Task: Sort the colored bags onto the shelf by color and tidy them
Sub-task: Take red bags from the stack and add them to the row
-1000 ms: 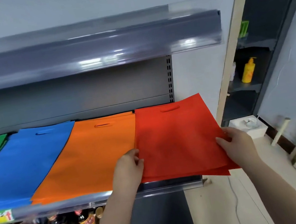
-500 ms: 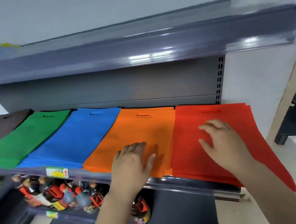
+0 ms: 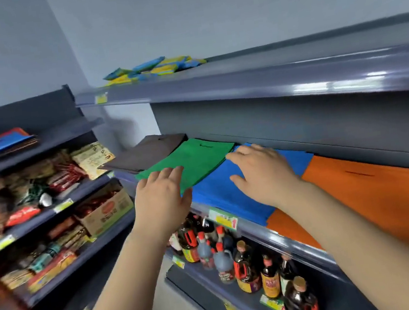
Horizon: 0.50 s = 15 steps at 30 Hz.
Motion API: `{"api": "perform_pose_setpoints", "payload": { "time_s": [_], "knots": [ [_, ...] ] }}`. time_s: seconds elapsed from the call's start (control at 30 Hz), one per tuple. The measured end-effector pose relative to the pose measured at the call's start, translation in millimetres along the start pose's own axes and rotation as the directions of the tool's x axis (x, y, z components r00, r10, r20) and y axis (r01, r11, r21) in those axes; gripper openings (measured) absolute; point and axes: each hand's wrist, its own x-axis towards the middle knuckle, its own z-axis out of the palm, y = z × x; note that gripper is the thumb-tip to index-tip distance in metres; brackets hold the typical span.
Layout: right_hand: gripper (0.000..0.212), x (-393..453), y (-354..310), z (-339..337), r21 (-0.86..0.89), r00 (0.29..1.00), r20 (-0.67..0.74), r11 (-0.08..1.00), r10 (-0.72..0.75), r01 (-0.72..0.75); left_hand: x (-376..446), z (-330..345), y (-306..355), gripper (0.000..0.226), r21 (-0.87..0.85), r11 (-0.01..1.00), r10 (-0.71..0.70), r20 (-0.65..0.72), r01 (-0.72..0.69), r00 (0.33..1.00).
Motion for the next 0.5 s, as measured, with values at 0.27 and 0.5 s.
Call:
{"api": "perform_pose_setpoints", "payload": {
  "time_s": [0.27, 0.5],
  "knots": [
    [0.041, 125, -127, 27, 0.022, 0.969, -0.066, 0.971, -0.238, 0.24, 6, -12, -158, 0.042, 0.116, 0.968, -0.211, -0.092, 0.221, 0.973],
    [0.04, 208, -220, 58, 0.086, 0.92, -0.07, 0.917, -0.385, 0.391, -3, -14, -270, 0.047, 0.225, 0.898, -0.376, -0.059, 0.379, 0.925]
  ]
}}
